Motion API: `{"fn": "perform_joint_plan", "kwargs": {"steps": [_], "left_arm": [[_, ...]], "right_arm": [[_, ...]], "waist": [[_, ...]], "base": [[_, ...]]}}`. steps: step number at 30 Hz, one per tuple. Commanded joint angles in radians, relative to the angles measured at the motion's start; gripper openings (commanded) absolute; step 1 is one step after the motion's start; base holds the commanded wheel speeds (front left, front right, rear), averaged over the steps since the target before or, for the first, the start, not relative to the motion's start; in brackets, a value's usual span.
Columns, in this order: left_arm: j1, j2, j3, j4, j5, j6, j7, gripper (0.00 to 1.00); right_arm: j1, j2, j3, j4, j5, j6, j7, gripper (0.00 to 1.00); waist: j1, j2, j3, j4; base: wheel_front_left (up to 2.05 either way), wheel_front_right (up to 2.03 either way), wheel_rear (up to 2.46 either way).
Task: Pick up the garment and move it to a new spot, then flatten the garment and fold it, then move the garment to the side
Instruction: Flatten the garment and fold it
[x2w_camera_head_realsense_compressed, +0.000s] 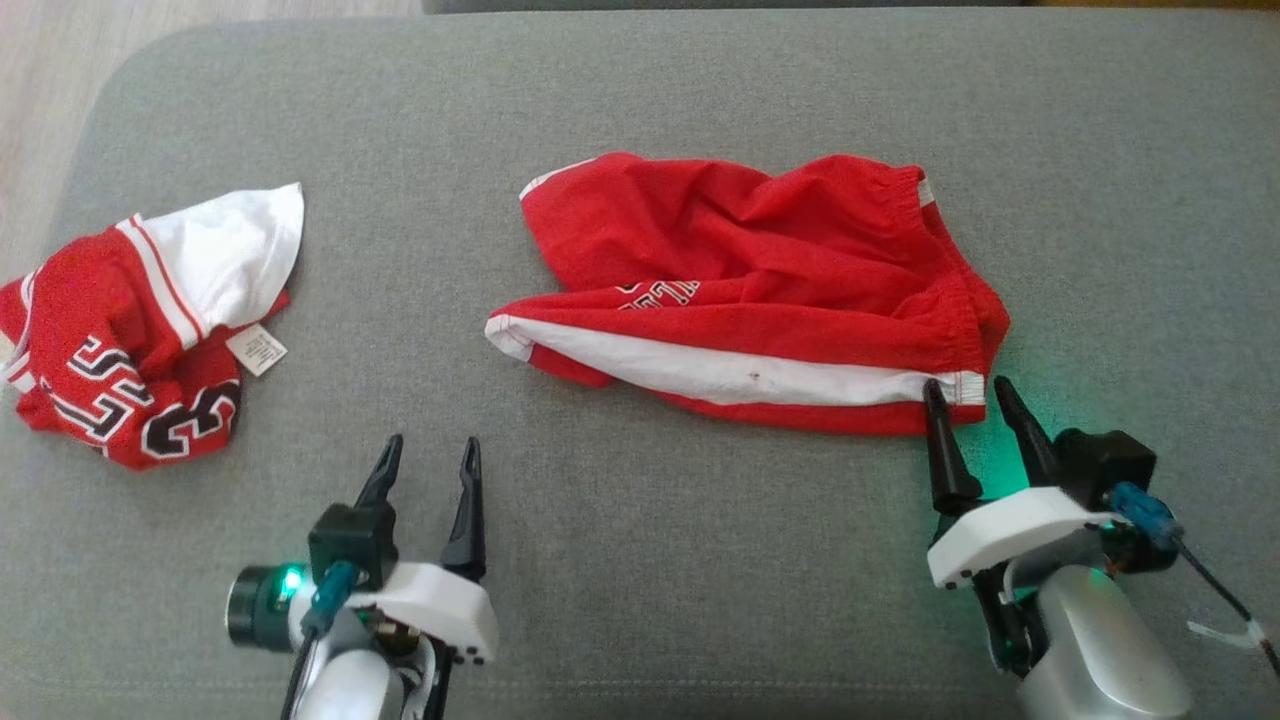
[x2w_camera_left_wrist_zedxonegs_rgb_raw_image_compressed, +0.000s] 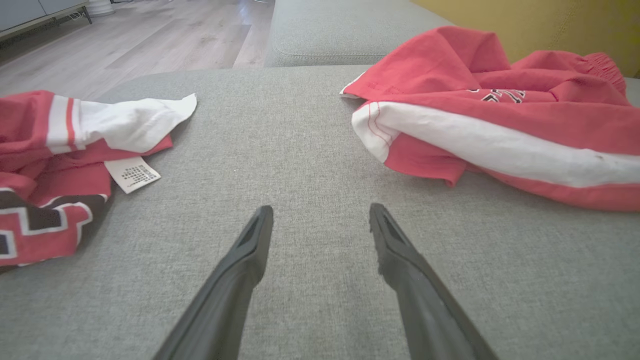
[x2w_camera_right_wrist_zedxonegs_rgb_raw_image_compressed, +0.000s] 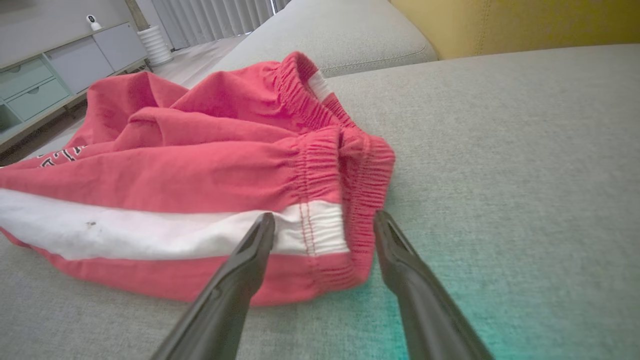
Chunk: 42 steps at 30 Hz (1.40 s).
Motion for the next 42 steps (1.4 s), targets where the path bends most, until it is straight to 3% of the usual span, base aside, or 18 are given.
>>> {"fn": "perform_joint_plan", "kwargs": {"steps": [1,7,14,18,20,23,29,37,42], "left_arm": [[-0.041,0.008,0.031,-0.035,-0.012,-0.003,-0.012,1.00],[-0.050,0.008,0.027,-0.035,-0.018,-0.001,-0.012,1.00],[-0.054,0.008,0.027,-0.033,-0.023,-0.001,-0.012,1.00],[-0.058,0.008,0.026,-0.031,-0.024,-0.003,-0.012,1.00],[-0.059,0.008,0.026,-0.031,-0.024,-0.003,-0.012,1.00],[-0.060,0.008,0.025,-0.031,-0.022,-0.003,-0.012,1.00],[-0.052,0.008,0.013,-0.032,-0.022,-0.012,-0.012,1.00],[-0.057,0.008,-0.030,-0.034,-0.042,-0.045,-0.012,1.00],[-0.067,0.008,-0.069,-0.024,-0.095,-0.091,-0.012,1.00]], "right_arm": [[-0.035,-0.002,0.029,-0.023,0.006,0.007,-0.011,1.00],[-0.043,-0.002,0.053,-0.017,0.013,0.007,-0.011,0.99],[-0.039,-0.002,0.065,-0.009,0.031,0.007,-0.011,0.76],[-0.042,-0.002,0.059,-0.004,0.035,0.007,-0.011,0.74],[-0.046,-0.002,0.056,-0.005,0.039,0.007,-0.011,0.55],[-0.046,-0.002,0.057,-0.011,0.046,0.007,-0.011,0.42],[-0.034,-0.002,0.040,-0.034,0.052,0.007,-0.011,0.00],[-0.026,-0.002,-0.003,-0.056,0.033,0.007,-0.011,0.00],[-0.022,-0.002,-0.015,-0.059,0.021,0.007,-0.011,0.00]], "waist": [[0.0000,0.0000,0.002,0.001],[0.0000,0.0000,0.010,0.001],[0.0000,0.0000,0.014,-0.002],[0.0000,0.0000,0.016,-0.003],[0.0000,0.0000,0.017,-0.004],[0.0000,0.0000,0.017,-0.006],[0.0000,0.0000,0.008,-0.022],[0.0000,0.0000,0.007,-0.056],[0.0000,0.0000,0.011,-0.079]], "base": [[0.00,0.00,0.00],[0.00,0.00,0.00],[0.00,0.00,0.00],[0.00,0.00,0.00],[0.00,0.00,0.00],[0.00,0.00,0.00],[0.00,0.00,0.00],[0.00,0.00,0.00],[0.00,0.00,0.00]]}}
